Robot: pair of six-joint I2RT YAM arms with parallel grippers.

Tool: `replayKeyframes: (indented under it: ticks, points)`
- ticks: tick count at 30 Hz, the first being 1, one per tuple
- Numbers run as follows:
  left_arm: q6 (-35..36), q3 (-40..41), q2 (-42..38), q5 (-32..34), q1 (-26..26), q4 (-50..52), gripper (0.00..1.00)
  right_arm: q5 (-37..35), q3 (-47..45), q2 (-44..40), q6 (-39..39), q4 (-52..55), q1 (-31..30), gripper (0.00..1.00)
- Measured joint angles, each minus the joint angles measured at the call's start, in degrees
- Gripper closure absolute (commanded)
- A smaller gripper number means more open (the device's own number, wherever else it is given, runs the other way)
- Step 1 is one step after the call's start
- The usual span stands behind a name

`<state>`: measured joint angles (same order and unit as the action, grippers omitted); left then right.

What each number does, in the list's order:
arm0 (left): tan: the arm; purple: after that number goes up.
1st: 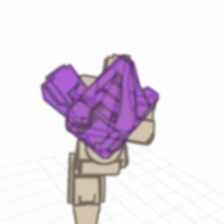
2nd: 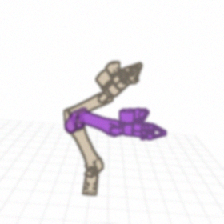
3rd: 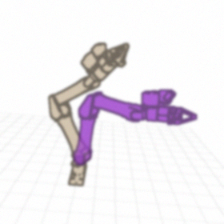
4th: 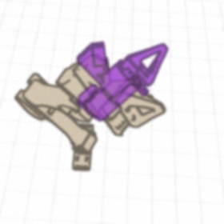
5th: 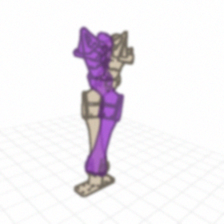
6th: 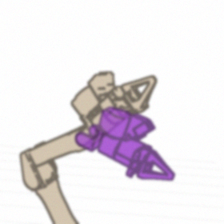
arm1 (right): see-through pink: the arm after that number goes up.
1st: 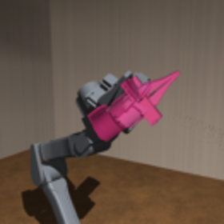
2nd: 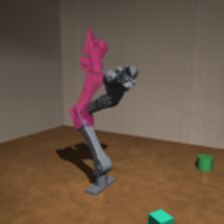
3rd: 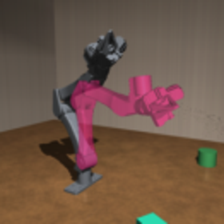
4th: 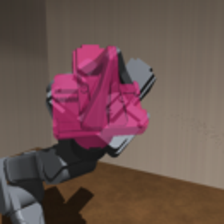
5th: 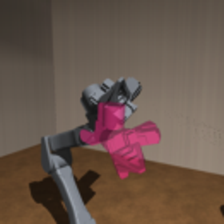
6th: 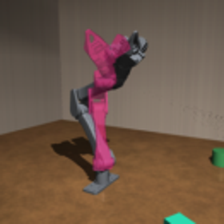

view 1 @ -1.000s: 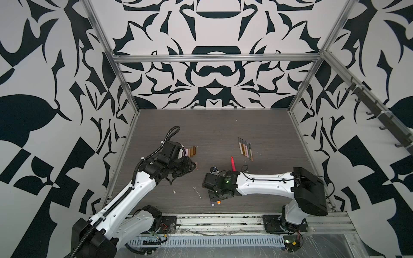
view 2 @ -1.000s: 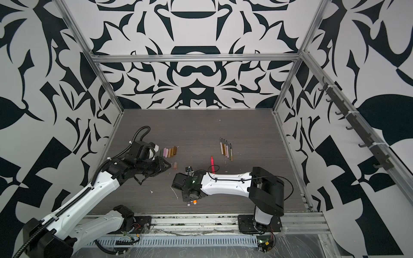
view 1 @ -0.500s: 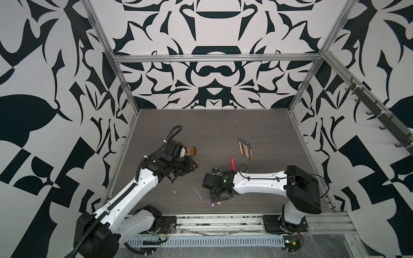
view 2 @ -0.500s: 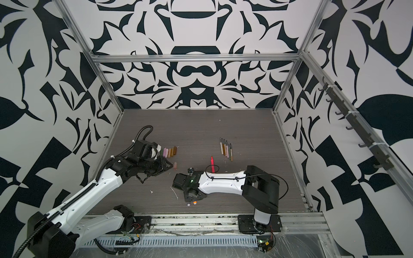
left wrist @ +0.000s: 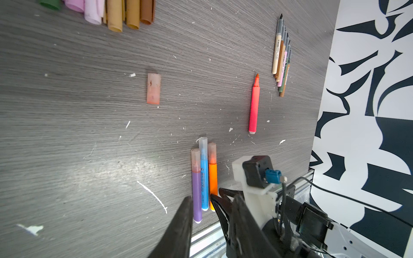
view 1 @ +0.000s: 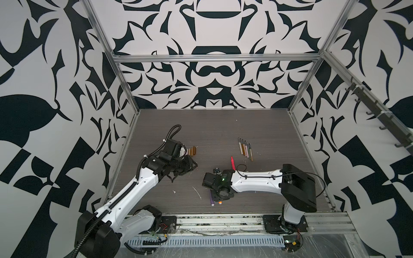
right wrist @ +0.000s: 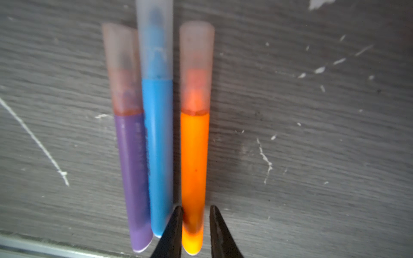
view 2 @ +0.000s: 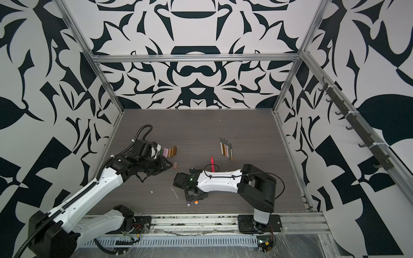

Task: Remove pen caps from pens
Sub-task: Pick up the pen from the bottom-center of the table.

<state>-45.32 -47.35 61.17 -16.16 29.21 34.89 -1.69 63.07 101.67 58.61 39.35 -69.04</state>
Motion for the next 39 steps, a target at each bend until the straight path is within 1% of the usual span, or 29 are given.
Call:
replayKeyframes:
  ticks: [4, 9, 14, 19, 22, 24, 26, 28, 31, 34, 37, 39]
  points:
    - [0.22, 0.0, 0.0, -0.28, -0.39, 0.0, 0.66, 0.0, 0.0, 0.44, 0.22, 0.42, 0.42, 0.77]
    - [0.46, 0.0, 0.33, -0.81, -1.14, -0.22, 0.66, -0.09, 0.0, 0.42, 1.31, 1.4, 1.27, 0.77]
    - [0.81, -0.04, 1.95, -1.79, -2.08, -0.98, 0.66, -0.07, -0.28, 0.39, 2.49, 1.75, 2.12, 0.66]
    - [1.68, -1.31, 4.15, -2.82, -2.64, -1.44, 0.66, -0.11, -2.12, -0.42, 3.3, 1.09, 2.32, 0.66]
    - [1.73, -1.51, 5.01, -3.28, -2.82, -2.25, 0.66, -0.02, -3.06, -1.11, 3.87, 0.22, 2.32, 0.7]
    - [1.64, -1.49, 5.49, -3.48, -2.91, -2.93, 0.66, 0.02, -3.21, -1.22, 4.15, -0.15, 2.32, 0.76]
    - [1.64, -1.53, 6.12, -3.74, -2.95, -3.5, 0.66, 0.17, -3.26, -1.22, 3.98, -0.57, 2.32, 0.86]
    - [1.6, -1.73, 6.88, -4.07, -2.97, -3.82, 0.66, 0.22, -3.26, -1.36, 3.87, -0.59, 2.32, 0.91]
    - [1.16, -2.21, 7.87, -4.83, -3.15, -4.26, 0.66, 0.2, -3.17, -1.46, 3.26, -0.22, 2.43, 0.92]
    - [0.44, -3.52, 8.98, -6.19, -3.67, -4.72, 0.64, 0.0, -1.49, -1.49, 0.96, 3.15, 3.37, 0.92]
    - [-0.28, -5.64, 10.95, -8.17, -4.55, -5.29, 0.64, -0.48, 3.5, -1.99, -2.71, 7.67, 5.84, 1.0]
    - [-0.66, -7.34, 12.57, -9.49, -4.81, -5.38, 0.64, -0.79, 7.58, -3.21, -5.42, 9.53, 8.15, 1.0]
